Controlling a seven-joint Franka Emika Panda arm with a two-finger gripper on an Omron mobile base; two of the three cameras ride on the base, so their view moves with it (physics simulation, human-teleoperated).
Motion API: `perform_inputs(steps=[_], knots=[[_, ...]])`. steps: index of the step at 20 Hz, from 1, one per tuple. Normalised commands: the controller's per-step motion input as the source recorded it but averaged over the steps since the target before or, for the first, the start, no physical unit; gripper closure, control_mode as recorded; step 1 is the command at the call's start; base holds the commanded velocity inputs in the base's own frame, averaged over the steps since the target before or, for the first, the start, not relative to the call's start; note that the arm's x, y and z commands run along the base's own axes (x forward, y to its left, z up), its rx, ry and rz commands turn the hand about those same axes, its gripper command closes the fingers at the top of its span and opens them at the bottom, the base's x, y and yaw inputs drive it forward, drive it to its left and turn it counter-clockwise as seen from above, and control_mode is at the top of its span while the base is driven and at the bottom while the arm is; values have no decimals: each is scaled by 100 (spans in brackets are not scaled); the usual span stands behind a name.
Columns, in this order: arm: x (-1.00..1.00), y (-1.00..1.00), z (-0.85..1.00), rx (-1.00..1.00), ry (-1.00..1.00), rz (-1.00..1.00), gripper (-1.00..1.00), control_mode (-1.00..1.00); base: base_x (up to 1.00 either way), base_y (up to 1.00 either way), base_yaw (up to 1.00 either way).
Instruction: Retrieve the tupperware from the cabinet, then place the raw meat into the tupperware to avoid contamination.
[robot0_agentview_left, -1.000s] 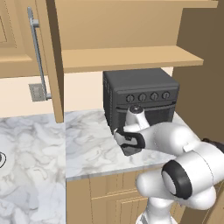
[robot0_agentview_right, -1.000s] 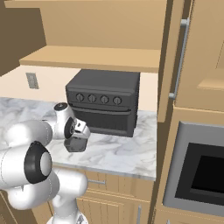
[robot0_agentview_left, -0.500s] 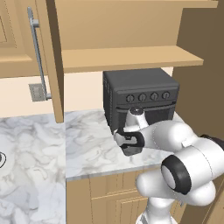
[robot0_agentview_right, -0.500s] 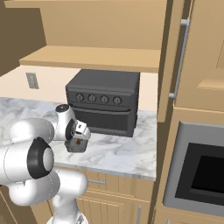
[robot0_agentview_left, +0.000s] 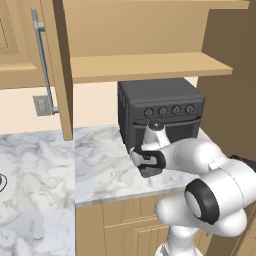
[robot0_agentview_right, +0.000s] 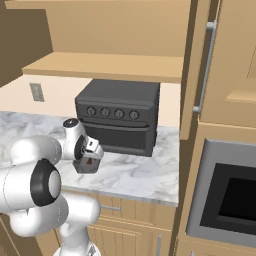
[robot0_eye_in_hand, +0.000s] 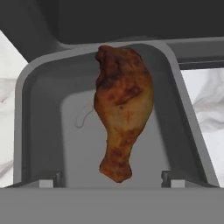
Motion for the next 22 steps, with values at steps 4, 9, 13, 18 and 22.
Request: perform_inputs(steps=[4,9,13,18,22], knots=[[0,0,20,0,0,0,-100,-100,0,0,0],[0,0,3,0,1,0,-100,-100,0,0,0],[0,0,-7,0,0,0,-100,-100,0,0,0],[0,0,-12,1,0,0,-100,-100,0,0,0],[-3,0,-4,1,-3,-3,-100,-100,0,0,0]])
